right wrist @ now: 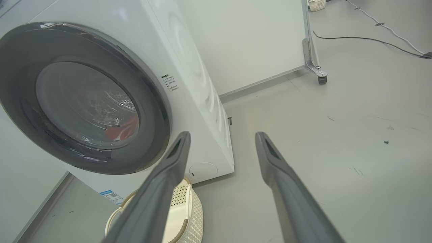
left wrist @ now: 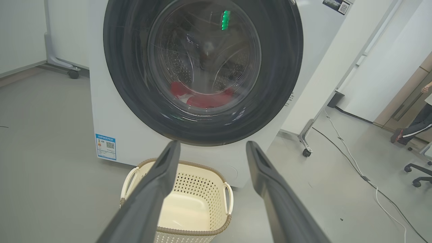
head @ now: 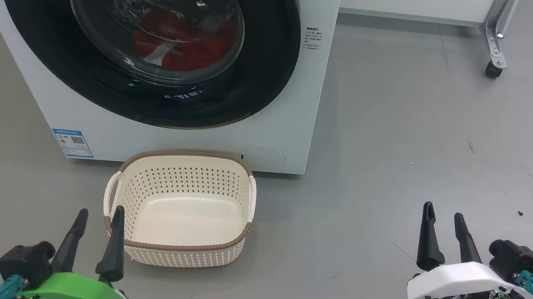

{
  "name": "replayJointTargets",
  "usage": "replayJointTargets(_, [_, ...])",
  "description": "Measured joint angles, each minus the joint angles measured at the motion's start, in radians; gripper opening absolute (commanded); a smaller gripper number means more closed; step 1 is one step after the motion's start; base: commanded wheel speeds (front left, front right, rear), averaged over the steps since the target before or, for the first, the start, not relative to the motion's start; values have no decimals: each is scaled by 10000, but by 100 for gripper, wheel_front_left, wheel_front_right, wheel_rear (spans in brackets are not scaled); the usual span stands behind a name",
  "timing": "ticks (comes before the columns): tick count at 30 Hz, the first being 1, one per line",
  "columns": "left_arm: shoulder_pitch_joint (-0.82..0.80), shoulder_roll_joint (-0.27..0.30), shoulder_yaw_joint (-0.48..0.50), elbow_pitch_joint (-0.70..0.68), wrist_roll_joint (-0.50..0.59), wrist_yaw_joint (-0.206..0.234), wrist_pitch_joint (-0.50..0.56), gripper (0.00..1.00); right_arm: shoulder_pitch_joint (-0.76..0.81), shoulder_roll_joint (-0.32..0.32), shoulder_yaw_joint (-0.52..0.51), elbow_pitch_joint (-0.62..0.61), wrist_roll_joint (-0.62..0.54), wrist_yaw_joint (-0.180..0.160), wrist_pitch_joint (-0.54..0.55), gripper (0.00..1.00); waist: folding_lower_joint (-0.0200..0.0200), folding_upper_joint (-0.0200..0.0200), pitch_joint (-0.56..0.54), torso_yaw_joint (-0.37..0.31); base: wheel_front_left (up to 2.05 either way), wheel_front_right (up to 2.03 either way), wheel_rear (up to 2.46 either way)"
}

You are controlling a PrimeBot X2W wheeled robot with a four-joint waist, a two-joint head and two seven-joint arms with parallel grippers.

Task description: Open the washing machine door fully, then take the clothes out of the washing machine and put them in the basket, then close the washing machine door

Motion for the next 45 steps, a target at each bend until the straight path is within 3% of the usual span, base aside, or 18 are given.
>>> replayJointTargets(10, [82, 23, -370, 441, 1588, 395, -280, 100, -8, -8, 368, 337, -1189, -278, -284, 100, 0, 0, 32, -13, 0, 0, 0])
replayJointTargets(26, [90, 25, -600, 884, 2734, 757, -709, 100, -102, -42, 894, 1162, -2899, -660, -627, 100, 0, 0, 13, -24, 0, 0, 0])
replayJointTargets(35, [111, 33, -669, 1243, 3068, 1095, -986, 100, -345, -71, 1150, 1337, -3636, -809, -915, 100, 0, 0, -8, -27, 0, 0, 0])
replayJointTargets(45, [112, 40, -771, 1515, 2516, 1267, -986, 100, -368, -61, 863, 1484, -3241, -905, -936, 100, 0, 0, -33, -30, 0, 0, 0])
